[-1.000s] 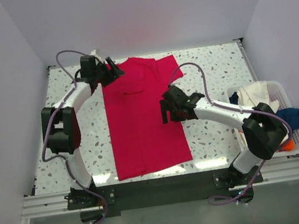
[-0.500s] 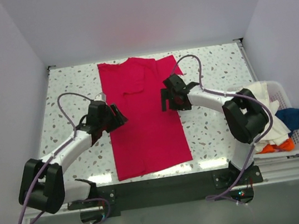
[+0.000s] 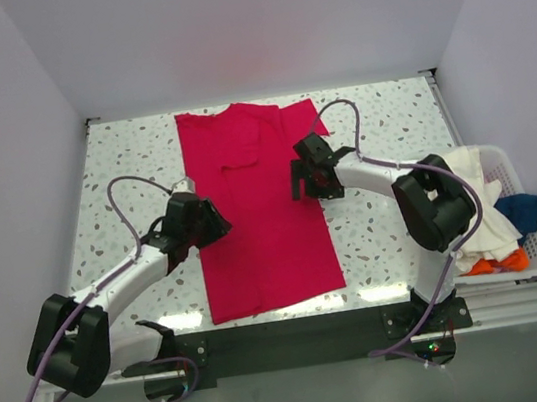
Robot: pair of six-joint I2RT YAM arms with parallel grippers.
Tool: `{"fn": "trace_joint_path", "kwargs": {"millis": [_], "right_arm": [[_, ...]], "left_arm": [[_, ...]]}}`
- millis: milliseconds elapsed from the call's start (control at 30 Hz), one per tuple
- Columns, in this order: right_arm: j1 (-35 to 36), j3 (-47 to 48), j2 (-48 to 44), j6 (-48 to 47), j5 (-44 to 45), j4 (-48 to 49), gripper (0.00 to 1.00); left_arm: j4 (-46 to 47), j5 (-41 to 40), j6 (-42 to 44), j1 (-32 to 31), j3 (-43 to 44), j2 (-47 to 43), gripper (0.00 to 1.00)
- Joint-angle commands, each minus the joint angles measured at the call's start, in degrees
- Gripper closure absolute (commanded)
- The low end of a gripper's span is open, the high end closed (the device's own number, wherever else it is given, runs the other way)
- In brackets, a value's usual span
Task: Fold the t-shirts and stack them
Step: Fold the tshirt
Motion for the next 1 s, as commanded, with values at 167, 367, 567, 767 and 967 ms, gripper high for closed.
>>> {"fn": "trace_joint_path", "kwargs": {"millis": [167, 367, 567, 767, 967], "right_arm": [[-1.41, 2.36, -0.02, -0.58, 0.55, 1.57, 0.12], [-2.29, 2.27, -0.28, -0.32, 0.47, 1.92, 0.12], [-5.19, 4.46, 0.24, 0.39, -1.03, 2.27, 0.12], [-6.86, 6.31, 0.86, 1.09, -2.26, 2.63, 0.14], [-6.86, 7.19, 2.09, 0.48, -2.0, 2.54, 0.14]], "left_arm": [[1.18, -1.49, -0.76, -1.83, 0.19, -0.01, 0.49], [0.74, -1.93, -0.15, -3.5, 0.89, 0.43, 0.49], [1.0, -1.05, 0.91, -6.4, 2.21, 1.92, 0.48], [1.44, -0.61, 1.87, -10.53, 4.14, 4.56, 0.47], [-0.67, -2.54, 2.4, -13.79, 5.29, 5.62, 0.47]]}}
